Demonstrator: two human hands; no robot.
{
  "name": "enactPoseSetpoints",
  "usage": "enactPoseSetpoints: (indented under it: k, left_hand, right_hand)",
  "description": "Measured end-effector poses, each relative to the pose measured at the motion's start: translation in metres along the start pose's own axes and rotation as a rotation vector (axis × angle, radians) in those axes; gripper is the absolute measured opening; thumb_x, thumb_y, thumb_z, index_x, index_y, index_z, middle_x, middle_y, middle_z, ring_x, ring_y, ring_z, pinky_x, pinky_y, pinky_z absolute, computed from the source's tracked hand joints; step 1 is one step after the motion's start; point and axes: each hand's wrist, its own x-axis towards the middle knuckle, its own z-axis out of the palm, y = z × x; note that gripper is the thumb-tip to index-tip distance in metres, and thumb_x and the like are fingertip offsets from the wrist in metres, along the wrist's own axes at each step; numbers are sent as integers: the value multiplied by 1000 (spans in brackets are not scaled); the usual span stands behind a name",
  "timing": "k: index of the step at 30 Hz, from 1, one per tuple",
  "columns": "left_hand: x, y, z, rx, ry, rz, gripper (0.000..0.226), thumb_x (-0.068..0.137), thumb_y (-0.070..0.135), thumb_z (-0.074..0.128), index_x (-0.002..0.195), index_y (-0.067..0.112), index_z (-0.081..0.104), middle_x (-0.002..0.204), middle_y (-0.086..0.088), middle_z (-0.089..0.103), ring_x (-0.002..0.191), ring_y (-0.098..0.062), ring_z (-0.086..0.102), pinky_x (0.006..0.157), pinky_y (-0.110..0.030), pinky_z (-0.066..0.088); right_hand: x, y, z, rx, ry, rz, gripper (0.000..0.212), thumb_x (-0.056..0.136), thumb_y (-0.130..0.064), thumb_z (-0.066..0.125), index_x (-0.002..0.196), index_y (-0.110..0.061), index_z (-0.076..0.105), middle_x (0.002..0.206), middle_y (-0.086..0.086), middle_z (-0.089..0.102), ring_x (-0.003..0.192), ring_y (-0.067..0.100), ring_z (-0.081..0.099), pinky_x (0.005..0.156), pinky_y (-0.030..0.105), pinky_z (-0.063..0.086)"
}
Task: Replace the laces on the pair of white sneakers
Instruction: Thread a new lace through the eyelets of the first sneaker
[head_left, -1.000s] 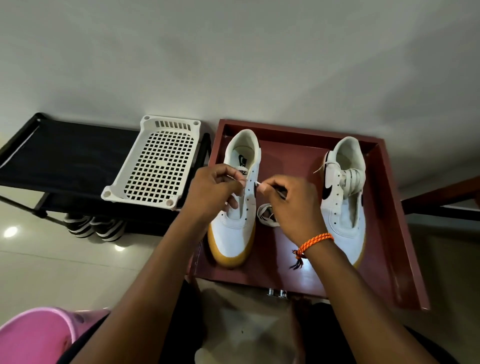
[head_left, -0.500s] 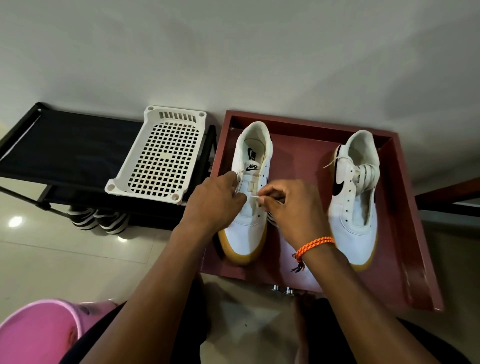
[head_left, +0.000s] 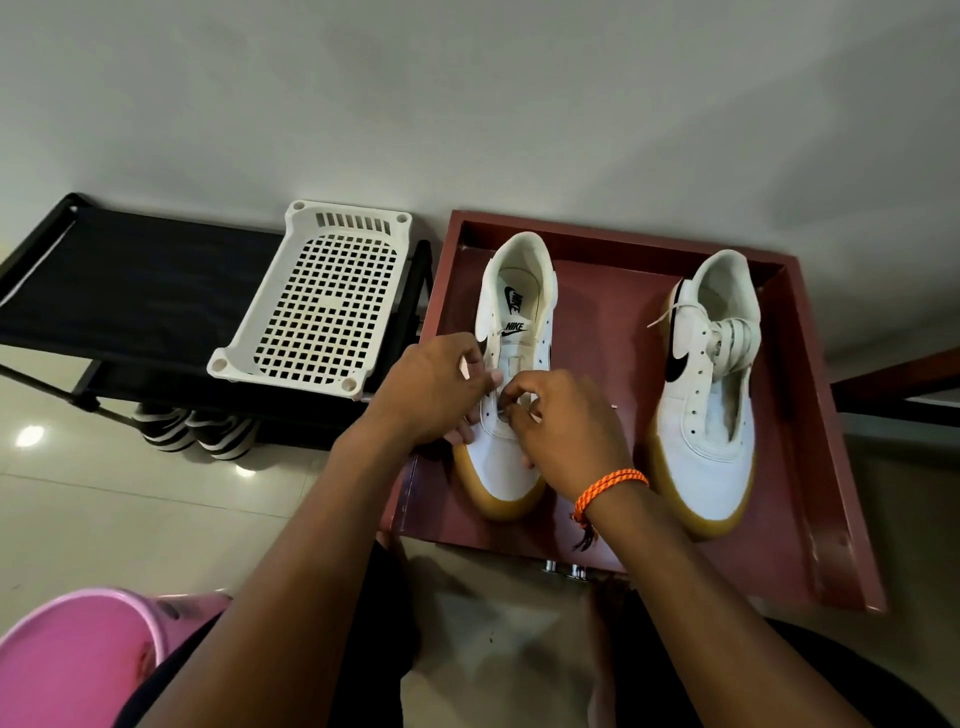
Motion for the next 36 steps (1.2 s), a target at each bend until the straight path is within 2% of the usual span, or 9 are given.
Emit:
enactPoseSetpoints:
  k: [3,10,14,19,24,27,30,33,36]
  left_hand:
    - [-3,-2,-16,-63,-140,-96,20,96,-5,71,108,8,62,89,-21,76,71,-32,79,71,-47,68]
    - [-2,-4,-10,24,-161,-96,34,86,-10,82,105,6,59,85,-20,74,65,-26,77,72,-49,68]
    - [-3,-5,-7,38,-116,-78,32,86,-13,80,103,6,59,84,-20,74,65,-28,78,72,-50,68]
    - [0,-9,-3,83,-70,-26,34,81,-15,81,95,8,60,79,-20,74,63,-30,76,67,-52,67]
    - [0,-10,-2,109,-41,-13,31,80,-11,85,92,8,64,75,-13,75,61,-26,77,66,-48,68]
    - [1,-10,-5,143,-58,-2,19,81,-7,86,84,4,71,70,-11,76,63,-24,78,70,-45,68]
    - [2,-10,-10,153,-105,22,15,82,-8,85,81,3,75,69,-12,76,67,-26,79,73,-44,68]
    - [1,-9,-13,145,-153,28,16,79,6,93,81,4,77,71,-10,77,71,-27,79,74,-37,68]
    - [-1,-6,-9,188,-127,82,21,83,21,93,78,7,77,68,-6,76,66,-22,76,70,-31,66]
  right_hand:
    - [0,-2,0,144,-88,98,20,102,-18,58,88,-29,68,52,-2,68,35,4,57,60,27,52]
    - [-1,-15,3,266,-169,226,26,104,-5,44,90,-12,65,53,8,69,25,8,47,42,21,43]
    - [5,-14,6,482,-233,395,23,104,-4,46,92,-2,66,47,1,62,25,13,41,36,17,34]
    - [10,-9,4,665,-317,515,15,105,-8,57,96,-12,68,44,-2,56,27,10,36,35,12,28]
    - [1,-7,7,684,-169,440,12,103,-8,64,98,-8,75,51,8,66,28,15,38,35,17,33]
    - [4,-7,-3,703,-340,384,18,108,-9,56,113,-2,71,64,13,74,31,15,49,35,18,34]
    - [4,-2,-18,477,-464,172,23,107,-15,57,126,-11,70,85,10,80,55,22,69,50,25,50]
    - [-6,4,-21,-191,-196,-32,58,96,-34,74,149,-42,53,120,2,73,104,28,71,85,41,58]
    - [-6,13,-22,-163,-125,-70,76,89,-34,80,153,-48,41,103,-5,71,97,25,69,80,39,57]
